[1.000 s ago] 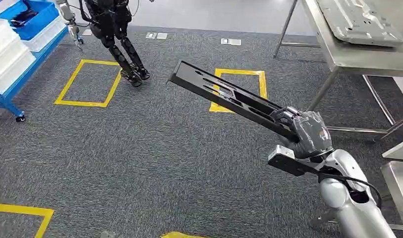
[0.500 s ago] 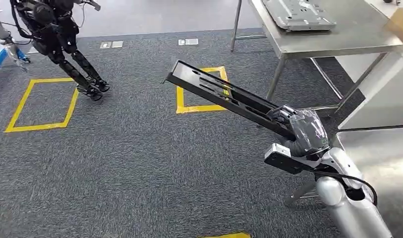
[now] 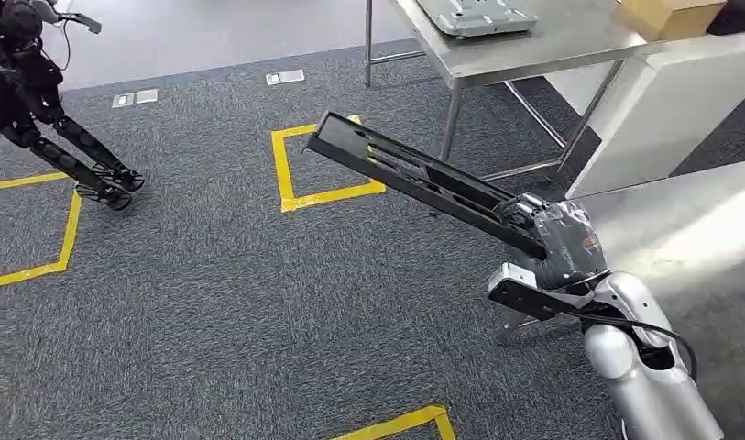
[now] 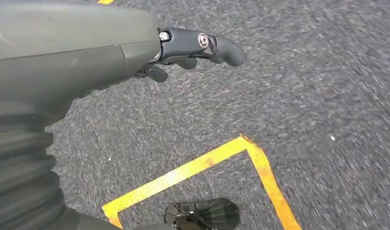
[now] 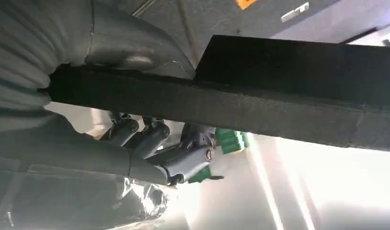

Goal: Take the parts from the cabinet and place them on the table.

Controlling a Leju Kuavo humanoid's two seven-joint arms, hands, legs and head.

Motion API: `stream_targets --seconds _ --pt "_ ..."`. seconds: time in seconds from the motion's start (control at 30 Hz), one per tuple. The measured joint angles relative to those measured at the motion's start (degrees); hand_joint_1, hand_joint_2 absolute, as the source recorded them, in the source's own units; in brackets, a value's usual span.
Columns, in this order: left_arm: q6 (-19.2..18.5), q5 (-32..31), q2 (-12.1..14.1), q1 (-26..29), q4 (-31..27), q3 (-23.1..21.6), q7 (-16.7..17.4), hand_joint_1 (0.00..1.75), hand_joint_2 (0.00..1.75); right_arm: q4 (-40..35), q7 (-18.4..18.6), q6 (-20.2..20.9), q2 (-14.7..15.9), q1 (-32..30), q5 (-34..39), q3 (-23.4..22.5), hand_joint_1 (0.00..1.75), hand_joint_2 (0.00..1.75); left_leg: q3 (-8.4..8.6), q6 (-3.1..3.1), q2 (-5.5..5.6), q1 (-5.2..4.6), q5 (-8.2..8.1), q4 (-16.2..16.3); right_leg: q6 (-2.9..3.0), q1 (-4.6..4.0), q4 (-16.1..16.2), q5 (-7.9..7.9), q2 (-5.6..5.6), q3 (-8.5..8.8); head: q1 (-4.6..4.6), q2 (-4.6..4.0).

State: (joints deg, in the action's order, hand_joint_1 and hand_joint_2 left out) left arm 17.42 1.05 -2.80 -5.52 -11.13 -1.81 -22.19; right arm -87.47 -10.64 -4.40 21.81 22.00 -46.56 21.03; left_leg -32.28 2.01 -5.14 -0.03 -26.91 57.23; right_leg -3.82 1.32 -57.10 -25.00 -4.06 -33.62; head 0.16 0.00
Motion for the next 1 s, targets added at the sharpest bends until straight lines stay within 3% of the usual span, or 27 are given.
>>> stream_targets --seconds 0.03,0.1,0.13,0.17,0.2,0.23,0.27,0.3,0.33,0.37,0.43,0.47,0.5,0.57,0.6,0.63,0.67,0.7,0.77,0.8,0.83,0.87,0.9,0.93,0.97,1.0 --pt "0.0 0.0 0.0 0.0 0.0 0.0 0.0 0.0 1.75 0.0 -0.2 0.2 0.0 0.2 0.2 0.0 1.71 1.75 0.19 -0.14 -0.52 -0.14 0.0 0.0 0.64 0.32 -0.1 0.09 0.93 -0.48 -0.38 0.0" --pt "0.1 0.0 0.0 -0.1 0.0 0.0 0.0 0.0 1.75 0.1 -0.3 0.5 0.2 0.3 0.4 0.0 1.71 1.75 0.46 -0.38 -1.64 0.23 -0.09 0.0 1.1 0.16 -0.2 0.16 2.22 -0.69 -0.51 0.0" --pt "0.1 0.1 -0.1 -0.2 0.0 0.0 0.0 0.0 1.75 0.1 -0.4 0.6 0.3 0.5 0.5 0.0 1.71 1.75 0.37 -0.89 -1.93 0.58 -0.49 0.1 1.68 0.54 0.0 0.36 2.86 -0.45 -0.57 0.0" --pt "0.1 0.1 -0.1 -0.3 0.0 0.0 0.0 0.0 1.75 0.1 -0.4 0.6 0.3 0.7 0.5 0.0 1.71 1.75 0.1 -1.2 0.69 1.0 -1.76 1.5 2.02 0.64 0.0 0.49 3.41 -0.46 -0.68 0.0" --pt "0.1 0.1 -0.1 -0.3 0.0 0.0 -0.1 0.0 1.75 0.1 -0.4 0.6 0.3 0.9 0.5 0.0 1.71 1.75 -0.85 -1.2 2.55 1.16 -3.43 3.8 2.47 0.62 -0.1 0.5 3.75 -0.49 -0.71 0.0" --pt "0.1 0.0 -0.2 -0.2 0.0 0.0 -0.1 0.0 1.75 0.1 -0.4 0.6 0.3 1.0 0.6 0.0 1.71 1.75 -3.23 -1.22 4.23 1.16 -6.33 9.1 2.81 0.45 -0.1 0.51 4.32 -0.52 -0.86 0.0" --pt "0.1 0.0 -0.2 0.0 0.0 0.0 -0.1 0.0 1.75 0.1 -0.4 0.6 0.3 1.1 0.7 0.0 1.71 1.75 -5.69 -1.25 4.84 1.15 -8.54 14.3 3.04 0.22 -0.1 0.6 4.97 -0.57 -0.83 0.0" --pt "0.1 0.1 -0.2 0.1 0.0 0.0 -0.1 0.0 1.75 0.2 -0.4 0.6 0.2 1.0 0.7 0.1 1.71 1.75 -7.6 -1.17 5.08 1.15 -9.59 17.9 3.07 -0.01 -0.1 0.59 5.66 -0.59 -0.86 0.0" --pt "0.1 0.1 -0.2 0.2 0.0 0.0 -0.1 0.0 1.75 0.2 -0.4 0.7 0.2 1.0 0.7 0.2 1.71 1.75 -8.4 -1.01 5.16 1.14 -9.37 19.1 3.08 -0.13 -0.1 0.61 6.38 -0.59 -0.79 0.0" --pt "0.1 0.1 -0.2 0.2 0.0 0.0 -0.1 0.0 1.75 0.3 -0.4 0.7 0.2 1.0 0.7 0.2 1.71 1.75 -7.72 -0.63 5.3 1.14 -7.32 17.1 3.24 -0.27 -0.1 0.72 7.29 -0.59 -0.83 0.0" --pt "0.1 0.1 -0.2 0.2 0.0 0.0 -0.1 0.0 1.75 0.3 -0.4 0.7 0.2 1.0 0.8 0.2 1.71 1.75 -3.41 0.03 6.18 1.15 -2.22 8.1 3.17 -0.32 -0.1 0.76 8.67 -0.48 -0.83 0.0" --pt "0.1 0.1 -0.1 0.2 0.0 0.0 -0.1 0.0 1.75 0.3 -0.4 0.7 0.2 1.1 0.8 0.2 1.71 1.75 -0.73 0.43 9.04 1.18 -0.05 2.7 3.09 -0.18 -0.1 0.82 9.29 -0.47 -0.83 0.0" --pt "0.1 0.1 -0.1 0.2 0.0 0.0 -0.1 0.0 1.75 0.3 -0.4 0.6 0.3 1.2 0.8 0.2 1.71 1.75 -0.15 0.38 10.09 1.22 -0.74 1.4 2.74 -0.79 -0.3 1.0 9.85 -0.78 -0.7 0.0" --pt "0.1 0.1 -0.1 0.2 0.0 0.0 -0.1 0.0 1.75 0.3 -0.4 0.7 0.3 1.2 0.9 0.2 1.71 1.75 -0.29 0.33 8.74 0.63 -0.63 1.4 2.15 -0.18 -0.1 1.36 10.95 -1.25 -0.79 0.0" --pt "0.1 0.1 -0.1 0.2 0.0 0.0 -0.1 0.0 1.75 0.3 -0.4 0.7 0.3 1.2 1.1 0.2 1.71 1.75 -0.26 0.55 8.15 0.42 -0.49 1.4 1.74 -0.02 0.2 1.64 11.62 -1.35 -0.83 0.0" --pt "0.2 0.1 -0.3 0.1 0.0 0.0 -0.1 0.0 1.75 0.3 -0.4 0.7 0.7 1.3 1.2 0.1 1.71 1.75 -0.05 1.07 7.3 0.68 0.1 0.6 1.32 -0.44 0.3 1.85 11.88 -1.96 -0.79 0.0" --pt "0.2 0.1 -0.3 -0.1 0.0 0.0 -0.1 0.0 1.75 0.3 -0.4 0.7 0.9 1.3 1.3 0.1 1.71 1.75 0.0 1.36 6.49 0.86 0.61 0.1 1.47 -0.42 -0.9 1.14 8.55 -2.54 -0.71 0.0" --pt "0.3 0.0 -0.3 -0.1 0.0 0.0 -0.1 0.0 1.75 0.3 -0.4 0.7 1.2 1.6 1.4 0.1 1.71 1.75 -0.13 1.66 6.09 0.75 0.65 0.0 1.71 -0.71 -3.4 -0.45 6.06 -3.81 -0.53 0.0" --pt "0.3 0.0 -0.3 0.1 0.0 0.0 -0.1 0.0 1.75 0.3 -0.3 0.7 1.2 1.8 1.5 0.1 1.71 1.75 -0.24 1.72 4.47 0.58 0.69 0.0 1.97 -0.52 -12.7 -4.62 4.86 -8.17 -0.24 0.0" --pt "0.3 0.0 -0.3 0.2 0.0 0.0 -0.1 0.0 1.75 0.4 -0.3 0.7 1.2 1.8 1.6 0.2 1.71 1.75 -0.37 1.72 3.69 0.51 0.68 0.1 1.8 -0.4 -17.4 -6.08 4.8 -10.32 -0.29 0.0" --pt "0.3 0.0 -0.3 0.2 0.0 0.0 -0.1 0.0 1.75 0.5 -0.2 0.7 1.2 1.7 1.6 0.2 1.71 1.75 -0.38 1.71 2.9 0.51 0.68 0.1 1.34 -0.32 -19.3 -6.31 4.74 -11.15 -0.18 0.0" --pt "0.3 0.0 -0.3 0.2 0.0 0.0 -0.1 0.0 1.75 0.7 -0.2 0.7 1.2 1.6 1.6 0.2 1.71 1.75 -0.39 1.66 2.08 0.52 0.64 0.1 0.72 -0.18 -17.9 -5.57 4.6 -10.3 -0.22 0.0" --pt "0.3 0.0 -0.4 0.2 0.0 0.0 -0.1 0.0 1.75 0.7 -0.1 0.7 1.2 1.6 1.6 0.2 1.71 1.75 -0.34 1.61 1.41 0.54 0.6 0.1 0.08 -0.15 -14.0 -4.04 4.22 -8.0 -0.05 -0.02" --pt "0.3 0.0 -0.5 0.2 0.0 0.0 -0.1 0.0 1.75 0.7 -0.1 0.7 1.2 1.6 1.6 0.2 1.71 1.75 -0.28 1.47 0.77 0.55 0.51 0.1 -0.48 0.01 -8.4 -2.17 3.17 -4.97 -0.09 0.0" --pt "0.2 0.0 -0.5 0.2 0.0 0.0 -0.1 0.0 1.75 0.7 0.0 0.7 1.2 1.7 1.6 0.2 1.71 1.75 -0.12 1.23 0.2 0.53 0.36 0.1 -0.81 0.07 -2.8 -0.61 0.94 -1.83 -0.07 0.0" --pt "0.2 0.0 -0.4 0.2 0.0 0.0 -0.1 0.0 1.75 0.7 0.0 0.7 1.2 1.8 1.6 0.2 1.71 1.75 -0.07 0.81 -0.37 -0.19 0.05 0.3 -0.31 -0.34 0.2 -0.24 -1.61 0.04 0.06 0.0"
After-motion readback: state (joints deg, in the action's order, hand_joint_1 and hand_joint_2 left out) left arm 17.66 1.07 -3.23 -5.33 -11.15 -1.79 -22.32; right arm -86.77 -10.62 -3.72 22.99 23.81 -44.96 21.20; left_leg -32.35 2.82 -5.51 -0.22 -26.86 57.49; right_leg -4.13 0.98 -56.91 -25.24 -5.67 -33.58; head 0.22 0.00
